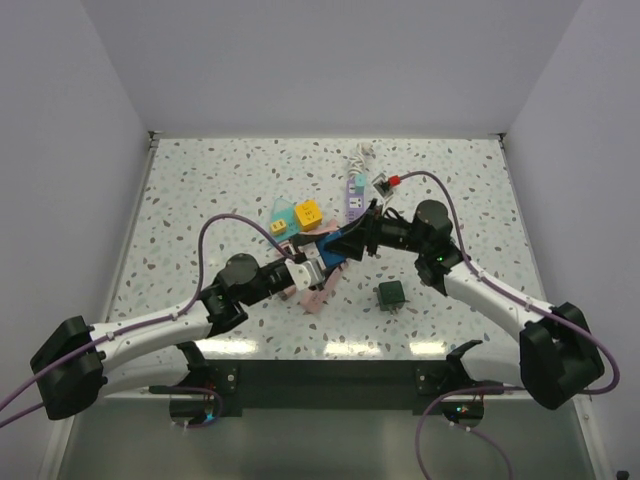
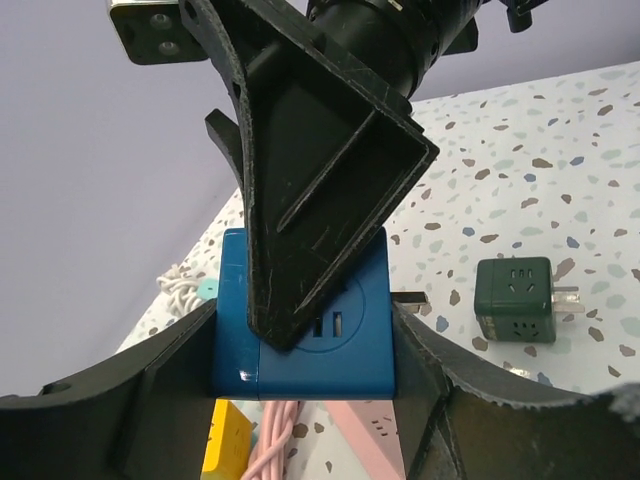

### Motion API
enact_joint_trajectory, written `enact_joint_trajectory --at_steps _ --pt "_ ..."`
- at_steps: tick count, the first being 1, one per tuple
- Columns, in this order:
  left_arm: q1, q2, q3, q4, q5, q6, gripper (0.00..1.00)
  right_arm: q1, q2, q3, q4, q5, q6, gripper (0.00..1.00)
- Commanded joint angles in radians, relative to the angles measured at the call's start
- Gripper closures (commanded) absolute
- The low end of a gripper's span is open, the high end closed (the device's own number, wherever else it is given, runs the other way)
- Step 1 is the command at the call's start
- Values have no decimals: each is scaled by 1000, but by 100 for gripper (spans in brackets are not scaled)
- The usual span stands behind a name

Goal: Insert the plug

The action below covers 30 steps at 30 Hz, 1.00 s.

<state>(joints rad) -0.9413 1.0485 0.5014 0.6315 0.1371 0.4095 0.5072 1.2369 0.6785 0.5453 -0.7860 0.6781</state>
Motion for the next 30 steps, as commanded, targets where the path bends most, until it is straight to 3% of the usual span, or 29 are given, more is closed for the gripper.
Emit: enact_joint_trajectory --at_steps 1,3,4,12,17,22,30 --pt "-1 -10 17 111 -45 -78 34 -5 -19 46 81 -78 8 100" --pt "-1 -8 19 111 -42 -125 15 -13 -48 56 49 -62 -37 100" --pt "-1 -11 19 108 -42 -144 0 -19 -60 65 15 -36 -57 100" --pt "2 -45 8 93 21 -345 0 -26 -181 78 -104 88 -255 100" --pt "56 -58 0 122 212 -483 0 -26 -206 58 -58 74 -288 100" --pt "148 -25 -23 299 456 -708 0 -27 -234 20 1 39 -316 100" --pt "160 99 37 353 486 -799 0 -27 -275 -20 94 -35 -296 100"
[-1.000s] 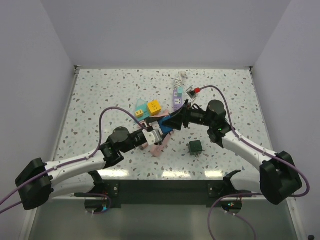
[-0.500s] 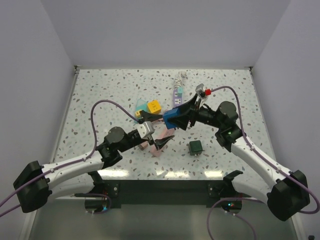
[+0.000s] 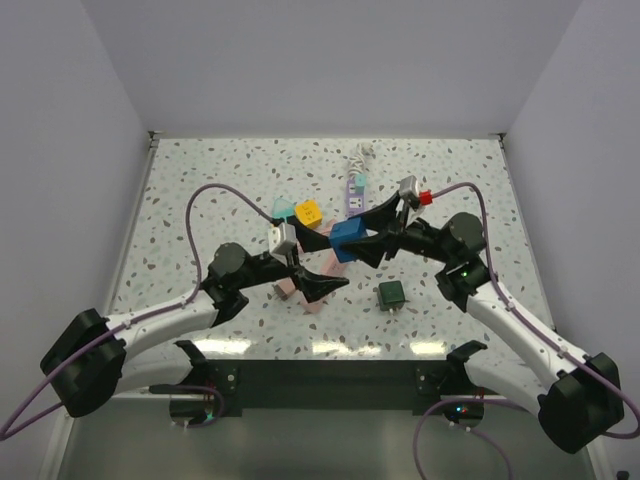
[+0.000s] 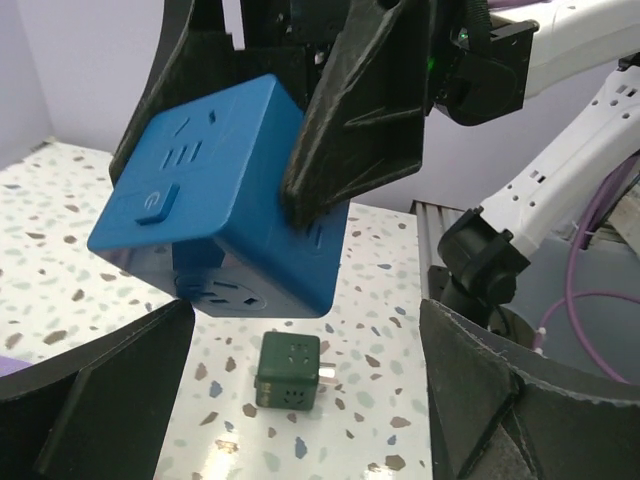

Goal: Insert the plug

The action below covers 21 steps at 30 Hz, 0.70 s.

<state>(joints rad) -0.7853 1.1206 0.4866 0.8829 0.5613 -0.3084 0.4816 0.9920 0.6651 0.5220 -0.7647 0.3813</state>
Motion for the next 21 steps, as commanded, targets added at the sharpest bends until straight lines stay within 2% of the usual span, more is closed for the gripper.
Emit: enact_joint_trajectory --at_steps 1,11,14,19,20,21 --pt "4 42 55 113 63 -84 0 0 -33 -16 139 -68 5 100" --pt "4 130 121 205 111 -136 0 0 -38 -36 159 -102 -4 100" --pt "4 156 133 221 124 -141 4 0 -41 -39 159 -104 -7 100" --pt "4 200 155 263 144 -153 24 0 -39 -48 171 -111 -7 100" --pt "4 205 158 268 147 -153 30 0 -41 -48 171 -108 -5 100" --pt "4 211 162 269 150 -152 45 0 -41 -50 168 -104 -5 100"
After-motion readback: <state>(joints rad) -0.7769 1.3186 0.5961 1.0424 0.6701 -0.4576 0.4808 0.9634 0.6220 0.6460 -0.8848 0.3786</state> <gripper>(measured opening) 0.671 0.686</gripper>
